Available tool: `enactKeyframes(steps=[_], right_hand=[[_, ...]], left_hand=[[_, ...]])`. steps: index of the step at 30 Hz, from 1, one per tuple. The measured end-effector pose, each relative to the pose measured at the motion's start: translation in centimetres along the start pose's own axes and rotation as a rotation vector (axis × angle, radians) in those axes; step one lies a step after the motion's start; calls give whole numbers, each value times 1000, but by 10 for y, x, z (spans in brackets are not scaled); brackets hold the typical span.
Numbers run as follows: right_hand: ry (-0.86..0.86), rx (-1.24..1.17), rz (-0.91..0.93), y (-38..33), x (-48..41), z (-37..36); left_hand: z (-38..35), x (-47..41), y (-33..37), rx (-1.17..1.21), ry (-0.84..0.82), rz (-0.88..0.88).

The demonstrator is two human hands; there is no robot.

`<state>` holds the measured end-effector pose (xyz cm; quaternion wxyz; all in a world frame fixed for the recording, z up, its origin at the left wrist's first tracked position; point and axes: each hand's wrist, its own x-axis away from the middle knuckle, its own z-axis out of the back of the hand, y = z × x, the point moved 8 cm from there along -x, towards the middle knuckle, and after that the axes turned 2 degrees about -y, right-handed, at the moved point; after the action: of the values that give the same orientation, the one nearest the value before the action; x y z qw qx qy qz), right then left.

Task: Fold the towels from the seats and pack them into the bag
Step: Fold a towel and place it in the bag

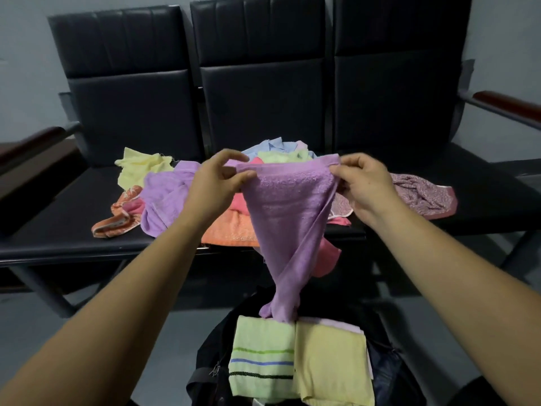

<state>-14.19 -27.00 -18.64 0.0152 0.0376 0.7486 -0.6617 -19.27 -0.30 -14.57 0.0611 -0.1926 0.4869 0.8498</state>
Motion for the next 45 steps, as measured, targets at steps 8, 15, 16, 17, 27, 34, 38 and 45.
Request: enactKeyframes(steps=[8,15,16,17,27,34,38,45], right_hand=[[-466,-378,0,-125,7,-35],[-388,-355,135,-127,14,-29],[-431,-351,147,-130,18,-34],[-480,-324,147,-130,23,-41],[-641,-64,-2,-93,54,-88],[-363,-411,-137,-110,27,-73],[-319,-386,-151,-102,18,-66],[-211,-337,-246,-54,3,-51]], left_hand=[[46,-29,117,430,-124,-171],[42,-16,98,202,-76,-36],[41,-13,99,215,-72,-41],[37,-11,101,244,-75,-41],[13,5,98,411,-93,38],[-56,57,28,371,-652,163],[-70,71,14,439,-601,198],[-91,73,-18,387,-564,262]])
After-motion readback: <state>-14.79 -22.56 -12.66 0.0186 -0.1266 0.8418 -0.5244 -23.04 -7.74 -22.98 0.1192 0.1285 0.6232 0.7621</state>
